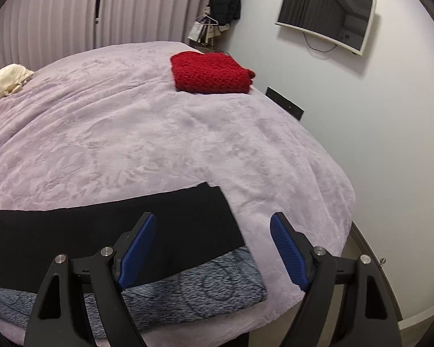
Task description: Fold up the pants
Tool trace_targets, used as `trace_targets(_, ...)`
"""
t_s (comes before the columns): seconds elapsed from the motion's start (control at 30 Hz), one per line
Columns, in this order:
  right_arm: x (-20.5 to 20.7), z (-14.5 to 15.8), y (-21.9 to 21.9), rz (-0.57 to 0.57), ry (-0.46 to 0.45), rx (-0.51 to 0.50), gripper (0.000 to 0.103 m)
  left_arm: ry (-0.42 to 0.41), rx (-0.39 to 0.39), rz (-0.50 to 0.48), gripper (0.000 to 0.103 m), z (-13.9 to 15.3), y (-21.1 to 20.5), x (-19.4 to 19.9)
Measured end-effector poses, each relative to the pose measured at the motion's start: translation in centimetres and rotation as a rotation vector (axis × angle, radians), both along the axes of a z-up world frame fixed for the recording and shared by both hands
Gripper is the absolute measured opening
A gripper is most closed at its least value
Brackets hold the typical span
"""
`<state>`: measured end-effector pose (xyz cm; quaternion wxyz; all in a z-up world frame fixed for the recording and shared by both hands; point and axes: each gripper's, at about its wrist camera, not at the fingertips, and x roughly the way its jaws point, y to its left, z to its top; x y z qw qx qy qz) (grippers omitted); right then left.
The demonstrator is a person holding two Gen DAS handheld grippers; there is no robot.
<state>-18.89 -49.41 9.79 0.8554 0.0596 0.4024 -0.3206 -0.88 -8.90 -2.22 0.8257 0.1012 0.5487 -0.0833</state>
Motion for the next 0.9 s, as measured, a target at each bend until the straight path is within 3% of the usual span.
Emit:
trace_targets(0.13,2.4,-0.6,5.1,0.198,0.029,0.032,0.085,0.062,-0.116,-0.151,0.103,1.3,-2.8,-3.9)
trace_targets(0.23,3.4,-0.7,8.7,0.329,0.042,0.044,0.086,0.043,-0.185,-0.164,0.103,3.2,-1.4,-5.3)
trace_targets(0.27,3.1,0.0,9.6,0.354,-0.009,0.039,0.086,0.034,-0.201,-0.145,0.103,3.8,-0.9,-6.0)
trace_targets(0.33,2.2,0.7,10.9,0.409,-0.118,0.073,0.103,0.027,-0.217,-0.096,0.103,4.6,1.3,-5.9)
trace_targets(0.4,1.8,0.2,12.2,0.539,-0.232,0.132,0.103,0.046,-0.206,-0.068,0.103,4.0,3.2,-5.5)
trace_targets(0.57,4.9,-1.6,18.8,0.752,-0.066,0.204,0.103,0.019,-0.147,-0.014,0.103,2.9,5.4,-6.2)
trace_targets(0.67,6.3,-3.4,23.1,0.851,0.021,0.176,0.103,0.005,-0.147,0.018,0.103,2.1,6.1,-6.1)
trace_targets(0.77,7.8,-6.7,25.2,0.876,0.173,0.141,0.103,-0.015,-0.092,-0.009,0.103,1.4,5.7,-6.6)
trace_targets(0.9,7.2,-7.6,22.1,0.803,0.163,0.160,0.103,-0.045,-0.071,-0.028,0.103,1.2,5.5,-7.0)
